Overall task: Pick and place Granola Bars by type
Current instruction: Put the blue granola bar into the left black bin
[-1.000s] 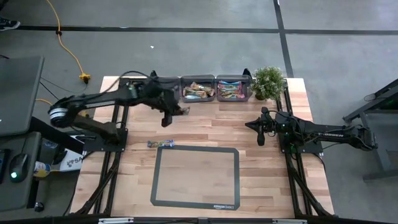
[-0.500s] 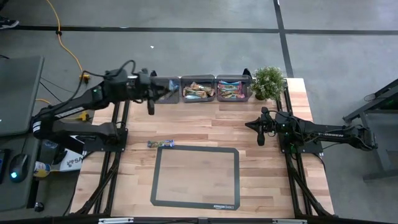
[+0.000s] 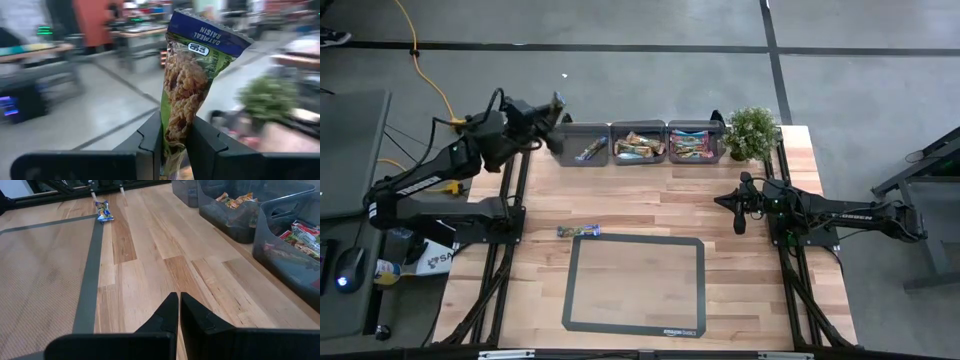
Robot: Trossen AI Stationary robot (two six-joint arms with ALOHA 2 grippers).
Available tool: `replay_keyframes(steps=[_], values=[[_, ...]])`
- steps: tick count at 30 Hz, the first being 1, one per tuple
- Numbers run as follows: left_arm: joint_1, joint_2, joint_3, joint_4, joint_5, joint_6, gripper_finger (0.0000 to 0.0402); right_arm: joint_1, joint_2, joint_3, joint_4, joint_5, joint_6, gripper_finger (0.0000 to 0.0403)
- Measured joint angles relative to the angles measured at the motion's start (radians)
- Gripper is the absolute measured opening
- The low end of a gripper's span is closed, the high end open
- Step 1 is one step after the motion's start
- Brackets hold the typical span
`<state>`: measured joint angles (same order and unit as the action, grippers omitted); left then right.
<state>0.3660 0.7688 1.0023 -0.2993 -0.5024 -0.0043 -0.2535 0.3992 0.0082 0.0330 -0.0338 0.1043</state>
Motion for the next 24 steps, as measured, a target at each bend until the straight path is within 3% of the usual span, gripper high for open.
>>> replay_keyframes(steps=[7,12,15,24], values=[[0.000,0.056,0.000,-0.096,-0.238,0.052,0.0069,0.000,0.000,0.000,0.000,0.000,0.000,0.0000],[0.028,0.138,0.000,-0.180,-0.239,0.081,0.0069,0.000,0.000,0.000,0.000,0.000,0.000,0.0000],[0.106,0.179,0.000,-0.183,-0.131,0.114,0.0069,0.000,0.000,0.000,0.000,0.000,0.000,0.0000],[0.473,0.258,0.000,-0.263,0.369,0.265,0.0069,0.000,0.000,0.000,0.000,0.000,0.000,0.0000]])
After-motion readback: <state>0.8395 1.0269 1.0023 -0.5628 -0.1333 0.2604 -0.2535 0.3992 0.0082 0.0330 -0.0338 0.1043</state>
